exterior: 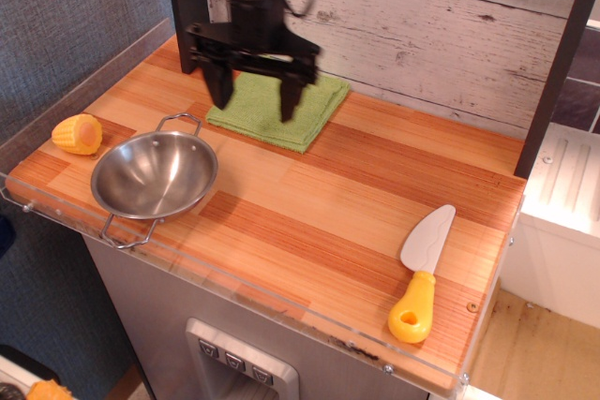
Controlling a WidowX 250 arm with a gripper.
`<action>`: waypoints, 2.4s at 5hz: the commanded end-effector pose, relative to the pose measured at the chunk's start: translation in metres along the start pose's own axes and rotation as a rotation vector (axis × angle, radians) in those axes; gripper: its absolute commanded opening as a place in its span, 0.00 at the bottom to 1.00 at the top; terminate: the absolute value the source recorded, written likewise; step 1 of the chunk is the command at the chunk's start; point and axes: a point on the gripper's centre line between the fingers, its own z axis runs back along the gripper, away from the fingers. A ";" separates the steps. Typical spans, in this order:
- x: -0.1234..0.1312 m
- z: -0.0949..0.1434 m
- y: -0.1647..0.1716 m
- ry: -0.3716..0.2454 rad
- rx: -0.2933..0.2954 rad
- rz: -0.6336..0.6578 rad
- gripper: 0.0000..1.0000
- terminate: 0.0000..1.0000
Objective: Move the towel to top right of table
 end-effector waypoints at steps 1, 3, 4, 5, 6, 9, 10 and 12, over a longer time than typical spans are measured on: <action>0.044 -0.003 0.007 -0.054 -0.102 -0.032 1.00 0.00; 0.060 -0.014 -0.021 -0.050 -0.124 -0.202 1.00 0.00; 0.062 -0.022 -0.021 -0.015 -0.097 -0.243 1.00 0.00; 0.062 -0.029 -0.022 0.020 -0.075 -0.274 1.00 0.00; 0.062 -0.034 -0.021 0.042 -0.064 -0.280 1.00 0.00; 0.040 -0.071 -0.048 0.162 -0.103 -0.295 1.00 0.00; 0.037 -0.069 -0.056 0.158 -0.113 -0.311 1.00 0.00; 0.030 -0.052 -0.098 0.115 -0.110 -0.364 1.00 0.00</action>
